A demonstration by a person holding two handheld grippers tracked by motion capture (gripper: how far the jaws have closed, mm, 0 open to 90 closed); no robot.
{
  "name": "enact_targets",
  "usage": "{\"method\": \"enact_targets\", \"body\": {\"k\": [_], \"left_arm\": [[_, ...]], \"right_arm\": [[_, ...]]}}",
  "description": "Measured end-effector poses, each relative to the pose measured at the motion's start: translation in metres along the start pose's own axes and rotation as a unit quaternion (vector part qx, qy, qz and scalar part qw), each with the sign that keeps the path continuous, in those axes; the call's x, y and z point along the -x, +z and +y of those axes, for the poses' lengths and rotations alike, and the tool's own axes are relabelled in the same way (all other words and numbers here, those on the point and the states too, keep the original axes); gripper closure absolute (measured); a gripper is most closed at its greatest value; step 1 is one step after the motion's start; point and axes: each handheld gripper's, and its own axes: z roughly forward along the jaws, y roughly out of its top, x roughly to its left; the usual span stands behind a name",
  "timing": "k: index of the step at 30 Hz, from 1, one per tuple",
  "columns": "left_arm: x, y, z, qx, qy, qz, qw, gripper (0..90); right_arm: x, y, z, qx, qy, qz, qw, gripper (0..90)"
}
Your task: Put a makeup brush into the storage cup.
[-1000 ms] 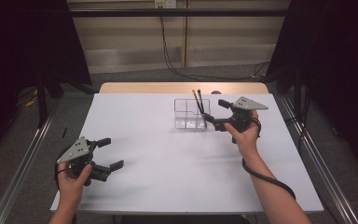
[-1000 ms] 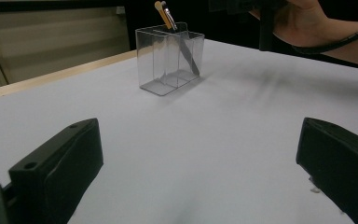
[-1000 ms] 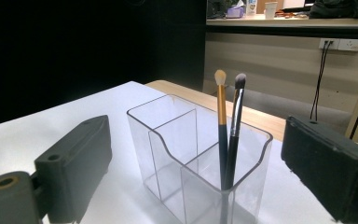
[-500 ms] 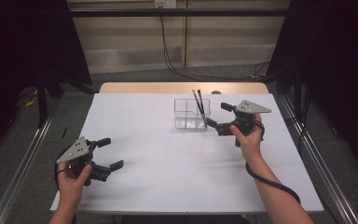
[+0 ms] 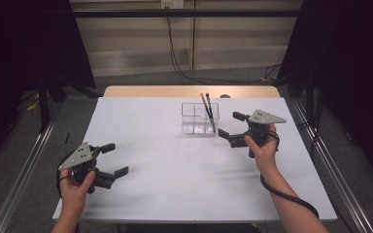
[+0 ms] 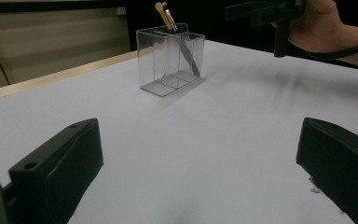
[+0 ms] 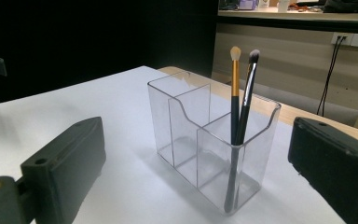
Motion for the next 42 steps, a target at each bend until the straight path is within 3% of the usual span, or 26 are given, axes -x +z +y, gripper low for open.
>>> {"method": "enact_targets", "body": {"k": [42], "left_arm": [[0.0,0.001,0.0,-0.004,0.001,0.001,1.0,0.2]], "right_arm": [[-0.007,-0.055,-0.025,-0.029,-0.012,-0.01,0.9995,3.3]]}}
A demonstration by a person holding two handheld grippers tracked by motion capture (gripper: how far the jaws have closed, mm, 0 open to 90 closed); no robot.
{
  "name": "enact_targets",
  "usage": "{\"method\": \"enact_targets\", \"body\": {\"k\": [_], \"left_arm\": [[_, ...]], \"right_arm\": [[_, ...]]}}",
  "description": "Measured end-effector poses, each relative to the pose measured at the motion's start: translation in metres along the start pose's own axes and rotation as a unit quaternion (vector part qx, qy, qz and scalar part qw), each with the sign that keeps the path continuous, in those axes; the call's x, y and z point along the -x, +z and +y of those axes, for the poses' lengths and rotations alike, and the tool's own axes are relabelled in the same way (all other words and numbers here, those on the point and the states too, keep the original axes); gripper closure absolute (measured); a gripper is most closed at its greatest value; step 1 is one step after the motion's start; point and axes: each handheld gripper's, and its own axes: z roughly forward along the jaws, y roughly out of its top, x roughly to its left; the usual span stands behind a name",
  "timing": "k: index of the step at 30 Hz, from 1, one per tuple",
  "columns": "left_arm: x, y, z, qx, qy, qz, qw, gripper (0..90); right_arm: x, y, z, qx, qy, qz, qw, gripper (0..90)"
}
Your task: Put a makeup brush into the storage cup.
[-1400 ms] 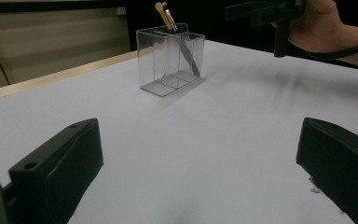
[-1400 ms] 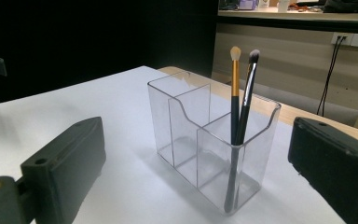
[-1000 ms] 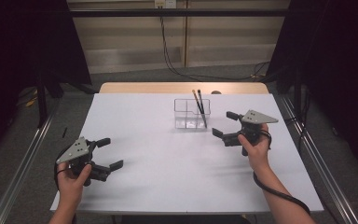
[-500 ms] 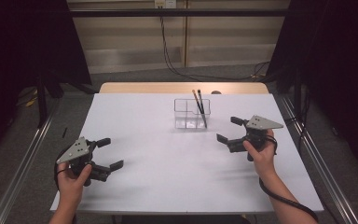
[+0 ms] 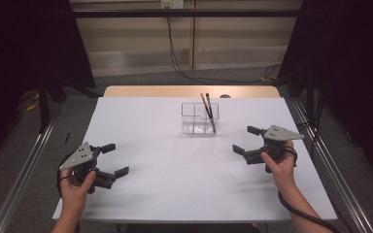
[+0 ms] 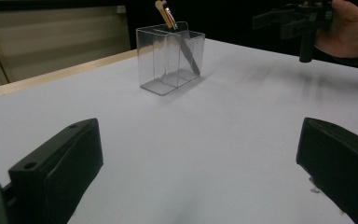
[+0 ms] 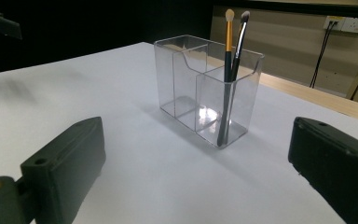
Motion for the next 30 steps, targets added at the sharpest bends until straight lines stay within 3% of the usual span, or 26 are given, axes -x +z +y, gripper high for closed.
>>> {"method": "enact_targets", "body": {"k": [30], "left_arm": [[0.0,0.002,0.001,-0.001,0.001,0.0,1.0,0.2]], "right_arm": [[-0.002,-0.032,-0.015,-0.022,-0.006,-0.006,0.9997,3.4]]}}
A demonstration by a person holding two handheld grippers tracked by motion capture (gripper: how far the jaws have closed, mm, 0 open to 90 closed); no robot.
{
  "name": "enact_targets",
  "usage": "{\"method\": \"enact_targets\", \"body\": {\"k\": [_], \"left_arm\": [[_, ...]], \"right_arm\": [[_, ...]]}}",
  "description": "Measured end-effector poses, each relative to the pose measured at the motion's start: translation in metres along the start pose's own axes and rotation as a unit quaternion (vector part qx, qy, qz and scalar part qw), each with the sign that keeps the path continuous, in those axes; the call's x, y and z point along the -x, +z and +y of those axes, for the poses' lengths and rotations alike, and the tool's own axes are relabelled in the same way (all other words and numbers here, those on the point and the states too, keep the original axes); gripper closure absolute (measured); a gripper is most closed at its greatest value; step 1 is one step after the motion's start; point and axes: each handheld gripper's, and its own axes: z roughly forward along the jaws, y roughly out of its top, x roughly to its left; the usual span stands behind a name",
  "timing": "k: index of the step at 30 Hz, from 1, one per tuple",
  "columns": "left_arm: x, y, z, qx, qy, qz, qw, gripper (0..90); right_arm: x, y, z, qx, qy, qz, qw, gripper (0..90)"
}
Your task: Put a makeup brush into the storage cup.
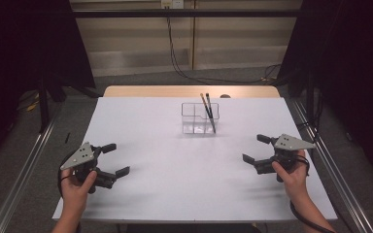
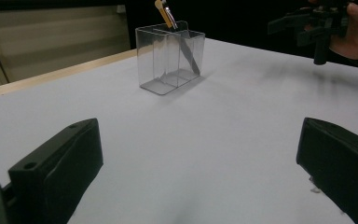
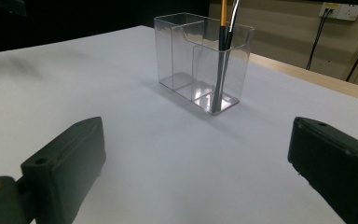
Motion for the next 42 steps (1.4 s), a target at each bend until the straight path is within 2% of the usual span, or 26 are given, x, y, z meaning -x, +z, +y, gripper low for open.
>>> {"method": "enact_targets", "body": {"k": [20,29,35,42], "left_arm": [[0.0,0.0,0.001,0.003,0.002,0.0,1.0,0.2],[0.0,0.002,0.001,0.001,0.003,-0.003,1.0,0.2],[0.0,0.003,0.001,0.0,0.006,-0.003,1.0,0.2],[0.0,0.004,0.002,-0.003,0.008,-0.008,0.9999,0.2]], "right_arm": [[-0.012,-0.016,-0.01,-0.023,-0.019,0.009,0.9995,3.4],[-0.014,-0.026,-0.014,-0.024,-0.015,0.008,0.9996,3.4],[-0.014,-0.032,-0.014,-0.019,-0.02,0.003,0.9996,3.4],[-0.017,-0.038,-0.014,-0.009,-0.014,0.0,0.9999,3.4]]}}
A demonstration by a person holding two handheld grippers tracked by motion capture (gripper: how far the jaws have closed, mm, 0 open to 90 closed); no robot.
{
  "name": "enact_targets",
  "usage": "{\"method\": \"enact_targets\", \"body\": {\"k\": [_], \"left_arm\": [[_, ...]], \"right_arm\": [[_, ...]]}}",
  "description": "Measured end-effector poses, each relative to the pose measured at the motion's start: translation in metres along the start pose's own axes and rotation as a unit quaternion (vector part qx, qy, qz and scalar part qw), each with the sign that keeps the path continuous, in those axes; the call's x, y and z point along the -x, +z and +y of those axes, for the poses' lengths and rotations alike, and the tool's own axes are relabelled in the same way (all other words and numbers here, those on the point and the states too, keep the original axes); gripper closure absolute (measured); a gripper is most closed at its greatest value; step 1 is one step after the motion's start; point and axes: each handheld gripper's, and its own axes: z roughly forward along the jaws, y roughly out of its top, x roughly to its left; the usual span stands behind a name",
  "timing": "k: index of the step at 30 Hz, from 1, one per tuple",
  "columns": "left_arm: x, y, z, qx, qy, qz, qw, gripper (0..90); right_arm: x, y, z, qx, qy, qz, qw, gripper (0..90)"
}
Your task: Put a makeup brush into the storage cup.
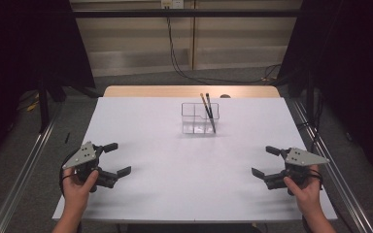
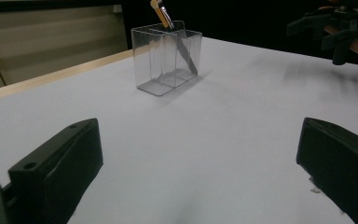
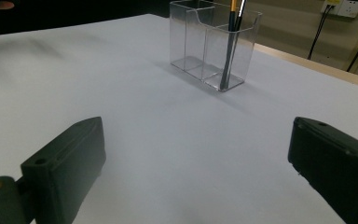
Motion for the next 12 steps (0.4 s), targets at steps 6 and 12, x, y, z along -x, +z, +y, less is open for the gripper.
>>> {"method": "enact_targets", "body": {"k": [6,12], "left_arm": [[0.0001,-0.0001,0.0009,0.001,0.001,0.002,1.0,0.2],[0.0001,0.0009,0.0005,0.001,0.0,0.001,1.0,0.2]], "right_arm": [[0.0015,-0.0027,-0.0016,0.002,0.008,-0.004,1.0,3.3],[0.0024,-0.0038,-0.0019,0.001,0.007,-0.004,1.0,3.3]]}}
